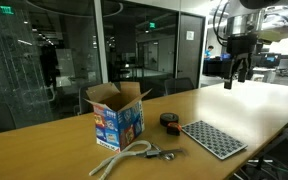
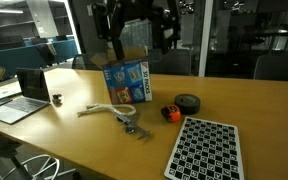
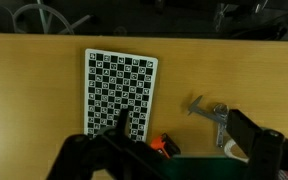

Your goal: Pick up the masking tape and put it in the box

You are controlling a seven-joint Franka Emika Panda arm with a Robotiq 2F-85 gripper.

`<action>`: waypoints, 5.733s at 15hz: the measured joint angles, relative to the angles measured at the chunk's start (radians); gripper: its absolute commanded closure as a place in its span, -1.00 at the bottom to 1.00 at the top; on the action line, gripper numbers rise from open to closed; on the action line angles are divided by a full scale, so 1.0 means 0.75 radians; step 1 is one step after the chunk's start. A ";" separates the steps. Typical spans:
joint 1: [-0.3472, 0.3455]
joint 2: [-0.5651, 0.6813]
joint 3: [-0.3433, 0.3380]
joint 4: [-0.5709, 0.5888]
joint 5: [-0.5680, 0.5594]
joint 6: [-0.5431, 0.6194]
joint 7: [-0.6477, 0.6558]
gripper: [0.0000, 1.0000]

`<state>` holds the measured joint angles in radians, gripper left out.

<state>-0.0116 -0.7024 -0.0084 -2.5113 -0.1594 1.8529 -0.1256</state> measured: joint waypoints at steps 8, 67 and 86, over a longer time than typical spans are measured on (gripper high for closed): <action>-0.024 0.210 -0.026 0.094 0.113 0.198 0.223 -1.00; -0.148 2.298 -0.079 1.962 0.410 -0.058 0.503 -1.00; -0.116 2.192 -0.131 1.972 0.354 0.011 0.592 0.67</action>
<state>-0.0985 0.9415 -0.1066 -1.0323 0.1058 1.8613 0.3180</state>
